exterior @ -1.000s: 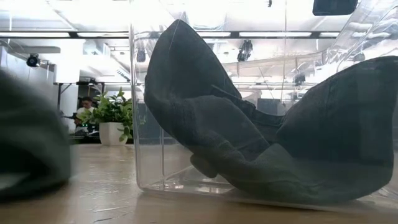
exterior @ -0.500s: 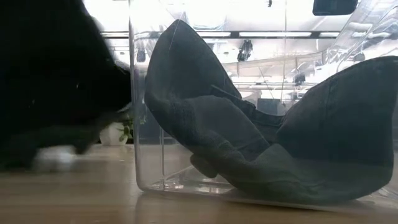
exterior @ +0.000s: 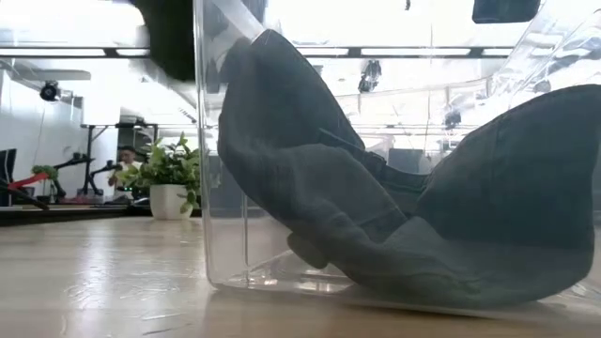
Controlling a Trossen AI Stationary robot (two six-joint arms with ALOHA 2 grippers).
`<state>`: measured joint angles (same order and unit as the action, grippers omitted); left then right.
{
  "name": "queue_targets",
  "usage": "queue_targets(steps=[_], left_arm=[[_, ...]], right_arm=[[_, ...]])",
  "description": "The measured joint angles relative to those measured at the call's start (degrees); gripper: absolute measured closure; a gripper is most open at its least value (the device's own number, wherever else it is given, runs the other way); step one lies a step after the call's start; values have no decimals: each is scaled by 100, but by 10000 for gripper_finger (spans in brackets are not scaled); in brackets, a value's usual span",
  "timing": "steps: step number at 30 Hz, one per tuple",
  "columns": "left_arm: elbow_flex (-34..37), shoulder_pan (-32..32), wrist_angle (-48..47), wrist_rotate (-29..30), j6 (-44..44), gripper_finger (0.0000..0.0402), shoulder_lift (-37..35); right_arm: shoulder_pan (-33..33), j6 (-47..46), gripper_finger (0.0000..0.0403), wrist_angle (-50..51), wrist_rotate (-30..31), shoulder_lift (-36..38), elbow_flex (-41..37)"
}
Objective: Pick & Place hat
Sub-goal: Put the gray cap into the bottom transparent container
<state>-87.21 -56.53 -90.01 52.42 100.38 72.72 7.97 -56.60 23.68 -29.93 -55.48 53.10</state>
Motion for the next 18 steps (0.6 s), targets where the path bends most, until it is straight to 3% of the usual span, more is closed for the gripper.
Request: queue_targets(steps=[4, 7, 14, 18], left_arm=[[-108, -180, 232, 2104, -348, 396, -668], [-88, -286, 1283, 3621, -1333, 396, -1110], [-127, -238, 2722, 3688, -2399, 396, -1425], [-130, -514, 3500, 3232, -3313, 396, -1337]], right_arm=[[0, -16, 174, -1, 0, -2, 0], [0, -3, 174, 0, 0, -2, 0], [2, -19, 174, 0, 0, -1, 0], [0, 0, 174, 0, 0, 0, 0]])
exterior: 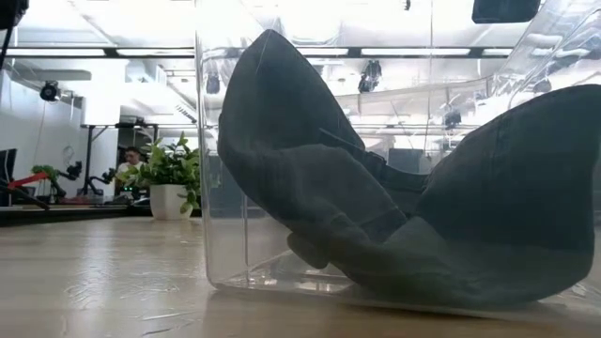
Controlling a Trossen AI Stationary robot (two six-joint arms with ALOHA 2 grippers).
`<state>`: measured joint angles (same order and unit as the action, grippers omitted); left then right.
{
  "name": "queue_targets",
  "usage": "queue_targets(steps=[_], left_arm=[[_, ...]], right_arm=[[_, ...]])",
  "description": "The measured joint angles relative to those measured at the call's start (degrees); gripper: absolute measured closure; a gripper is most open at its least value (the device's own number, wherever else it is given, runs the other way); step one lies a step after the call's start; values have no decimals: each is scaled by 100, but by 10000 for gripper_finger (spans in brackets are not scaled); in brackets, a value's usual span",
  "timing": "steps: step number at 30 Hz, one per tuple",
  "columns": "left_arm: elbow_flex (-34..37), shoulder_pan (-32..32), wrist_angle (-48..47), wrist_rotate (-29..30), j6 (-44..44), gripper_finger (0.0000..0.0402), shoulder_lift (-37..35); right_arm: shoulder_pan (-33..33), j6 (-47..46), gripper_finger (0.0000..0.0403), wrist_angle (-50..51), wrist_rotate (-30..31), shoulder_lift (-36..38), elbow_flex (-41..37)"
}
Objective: Pick & Place hat
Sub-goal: Put the gray cap into the bottom transparent container
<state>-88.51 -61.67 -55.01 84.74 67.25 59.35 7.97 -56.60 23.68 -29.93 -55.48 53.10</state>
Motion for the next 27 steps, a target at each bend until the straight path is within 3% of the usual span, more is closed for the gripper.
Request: queue_targets(steps=[4, 10, 13, 15, 18, 21, 23, 25, 27], left_arm=[[76, -194, 2123, -1347, -1185, 396, 252], [90, -193, 6779, -2273, -3459, 395, 1074], [76, -61, 9343, -2834, -5736, 395, 1625], [76, 161, 10922, -3554, -7291, 396, 2062], [90, 507, 12258, -4578, -8827, 397, 2548], [46, 850, 13457, -4509, -9522, 397, 2860], [46, 1204, 14414, -5064, -9692, 397, 3070], [8, 1608, 14391, -5813, -9447, 397, 3138], [-31, 1787, 14335, -5734, -8988, 397, 3144]], right_arm=[[0, -20, 174, 0, 0, -2, 0], [1, -24, 174, 0, 0, 0, 1], [2, 0, 174, 0, 0, -2, 0], [0, -16, 174, -1, 0, -1, 0], [0, -9, 174, -2, 0, -2, 0], [0, -7, 174, -2, 0, -2, 0], [1, -22, 174, -1, 0, -1, 0], [1, 0, 174, 0, 1, -2, 0], [2, -6, 174, 0, 0, -2, 2]])
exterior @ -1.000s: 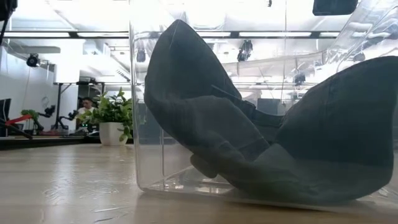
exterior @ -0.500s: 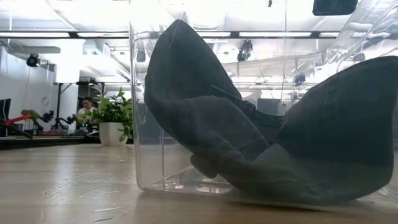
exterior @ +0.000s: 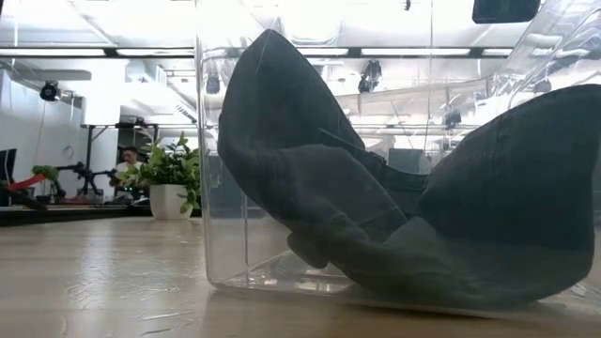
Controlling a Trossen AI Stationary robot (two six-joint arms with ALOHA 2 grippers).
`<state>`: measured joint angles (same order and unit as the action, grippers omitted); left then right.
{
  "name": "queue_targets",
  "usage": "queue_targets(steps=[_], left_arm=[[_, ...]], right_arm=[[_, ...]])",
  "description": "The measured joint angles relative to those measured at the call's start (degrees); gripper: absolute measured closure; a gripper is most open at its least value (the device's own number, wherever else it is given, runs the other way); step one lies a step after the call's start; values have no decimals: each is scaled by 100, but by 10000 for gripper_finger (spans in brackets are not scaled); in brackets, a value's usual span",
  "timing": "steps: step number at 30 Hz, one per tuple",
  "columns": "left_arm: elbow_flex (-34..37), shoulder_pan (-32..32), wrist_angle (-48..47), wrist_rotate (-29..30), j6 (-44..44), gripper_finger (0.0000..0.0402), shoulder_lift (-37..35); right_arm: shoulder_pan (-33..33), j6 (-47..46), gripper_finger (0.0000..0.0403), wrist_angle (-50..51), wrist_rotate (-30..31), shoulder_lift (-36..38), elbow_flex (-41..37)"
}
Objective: Pick & Place hat
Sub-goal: Put the gray cap into the bottom transparent container
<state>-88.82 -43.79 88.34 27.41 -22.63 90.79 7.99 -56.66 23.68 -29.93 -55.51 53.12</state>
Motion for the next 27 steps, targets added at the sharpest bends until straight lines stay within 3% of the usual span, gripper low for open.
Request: queue_targets(steps=[4, 10, 17, 19, 25, 27], left_arm=[[-12, 386, -215, -48, 904, 397, -3], [2, 487, -20, -252, 673, 397, 91], [-30, 505, -45, 256, 1079, 397, 289], [-9, 505, -62, 637, 1250, 397, 428], [-48, 438, 60, 2707, 2242, 397, 944], [-100, 416, 58, 2996, 2444, 397, 1113]], right_arm=[[-2, 5, 174, -2, 0, 0, 0], [-2, 5, 174, -2, 0, 0, 0], [-1, 6, 174, -1, 0, -4, 0], [-2, -7, 174, -2, 0, -4, 0], [-1, -10, 174, 0, 0, -4, 0], [-2, -13, 174, 0, 0, -4, 0]])
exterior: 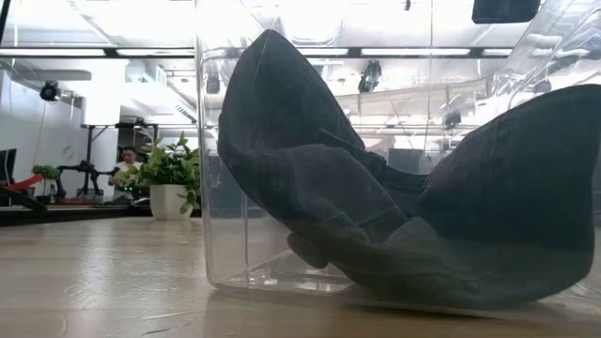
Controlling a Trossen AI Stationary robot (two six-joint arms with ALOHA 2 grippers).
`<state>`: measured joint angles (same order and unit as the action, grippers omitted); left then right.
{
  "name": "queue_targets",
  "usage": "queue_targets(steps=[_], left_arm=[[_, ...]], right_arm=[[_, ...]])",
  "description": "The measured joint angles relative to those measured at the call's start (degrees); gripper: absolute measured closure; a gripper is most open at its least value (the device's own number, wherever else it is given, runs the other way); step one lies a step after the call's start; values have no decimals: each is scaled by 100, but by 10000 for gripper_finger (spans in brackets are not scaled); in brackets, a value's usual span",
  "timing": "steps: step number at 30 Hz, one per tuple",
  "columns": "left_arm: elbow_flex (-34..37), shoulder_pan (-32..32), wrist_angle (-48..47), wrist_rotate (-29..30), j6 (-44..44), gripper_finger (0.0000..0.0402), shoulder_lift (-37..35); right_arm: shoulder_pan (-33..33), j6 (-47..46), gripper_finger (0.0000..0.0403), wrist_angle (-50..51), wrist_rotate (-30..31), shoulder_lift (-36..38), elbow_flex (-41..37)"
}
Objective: Pick & Place hat
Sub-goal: Put the gray cap into the bottom transparent container
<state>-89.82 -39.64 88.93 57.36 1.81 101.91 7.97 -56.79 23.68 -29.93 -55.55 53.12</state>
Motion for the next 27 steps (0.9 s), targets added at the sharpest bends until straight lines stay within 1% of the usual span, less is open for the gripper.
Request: queue_targets(steps=[5, 6, 7, 12, 13, 16, 19, 21, 27], left_arm=[[-58, -41, 4, 110, 643, 397, 301], [-66, -73, 4, 219, 749, 397, 355], [-70, -136, 5, 424, 864, 397, 407], [29, -589, -11, 1850, 1256, 397, 578], [46, -658, 0, 2060, 1317, 397, 602], [84, -808, -2, 2385, 1463, 397, 649], [88, -835, -163, 2537, 2114, 397, 760], [90, -833, -448, 2530, 2575, 397, 846], [92, -844, -1396, 2857, 4326, 397, 1176]], right_arm=[[0, -3, 174, -2, 0, 0, 0], [1, 0, 174, -1, 0, 0, 0], [0, 12, 174, -2, 0, 0, 0], [0, -3, 174, 0, 0, 0, 0], [0, 6, 174, -2, 0, 0, 0], [1, 14, 174, -1, 0, 0, 0], [0, 2, 174, 0, 0, 0, 0], [0, 19, 174, -2, 0, 0, 0], [0, 19, 174, -2, 0, 0, 0]])
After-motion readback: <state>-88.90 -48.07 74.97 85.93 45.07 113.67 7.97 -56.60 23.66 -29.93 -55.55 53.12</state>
